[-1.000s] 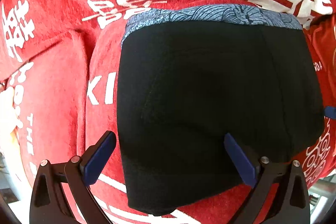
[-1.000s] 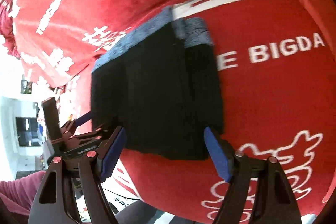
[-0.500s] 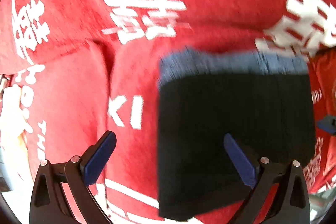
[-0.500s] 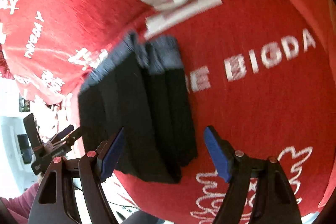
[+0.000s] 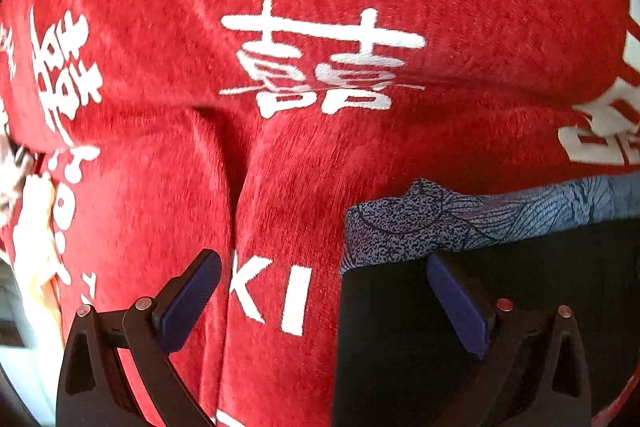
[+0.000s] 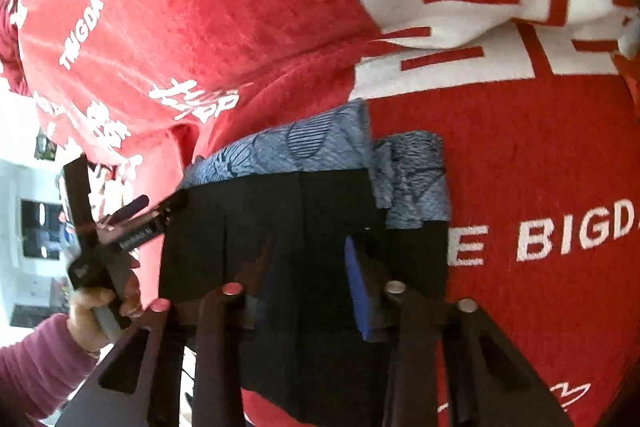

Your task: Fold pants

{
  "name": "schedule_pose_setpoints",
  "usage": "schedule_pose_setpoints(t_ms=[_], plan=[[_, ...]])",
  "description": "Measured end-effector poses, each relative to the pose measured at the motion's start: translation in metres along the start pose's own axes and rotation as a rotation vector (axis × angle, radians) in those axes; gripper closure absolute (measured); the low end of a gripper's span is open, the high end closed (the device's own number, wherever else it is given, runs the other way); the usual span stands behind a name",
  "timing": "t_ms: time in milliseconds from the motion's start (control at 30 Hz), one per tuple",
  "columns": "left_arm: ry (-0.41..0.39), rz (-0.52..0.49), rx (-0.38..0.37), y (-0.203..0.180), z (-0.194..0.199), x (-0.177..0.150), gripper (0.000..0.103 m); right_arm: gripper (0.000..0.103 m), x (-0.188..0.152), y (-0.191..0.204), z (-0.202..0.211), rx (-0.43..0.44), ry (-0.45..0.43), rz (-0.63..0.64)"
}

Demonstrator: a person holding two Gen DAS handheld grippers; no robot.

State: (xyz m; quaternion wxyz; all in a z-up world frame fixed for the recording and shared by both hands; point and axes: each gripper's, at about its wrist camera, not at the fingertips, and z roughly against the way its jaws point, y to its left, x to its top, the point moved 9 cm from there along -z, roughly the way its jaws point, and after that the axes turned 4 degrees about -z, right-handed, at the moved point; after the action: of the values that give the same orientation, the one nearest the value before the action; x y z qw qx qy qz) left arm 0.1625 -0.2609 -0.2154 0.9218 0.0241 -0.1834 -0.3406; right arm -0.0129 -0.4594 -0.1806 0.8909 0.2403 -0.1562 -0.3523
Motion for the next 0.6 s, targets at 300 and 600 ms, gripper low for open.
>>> schedule_pose_setpoints(t_ms=[300,600], plan=[[0.107,0.052,-0.114,0.018,0.018,-0.023,0.0,0.057,-0.026,-0.041,0.032,0.013,0.022,-0.117],[0.211,0.063,-0.41,-0.008,0.019,-0.046,0.0,0.032,-0.036,-0.054,0.037,0.085,0.031,-0.163]])
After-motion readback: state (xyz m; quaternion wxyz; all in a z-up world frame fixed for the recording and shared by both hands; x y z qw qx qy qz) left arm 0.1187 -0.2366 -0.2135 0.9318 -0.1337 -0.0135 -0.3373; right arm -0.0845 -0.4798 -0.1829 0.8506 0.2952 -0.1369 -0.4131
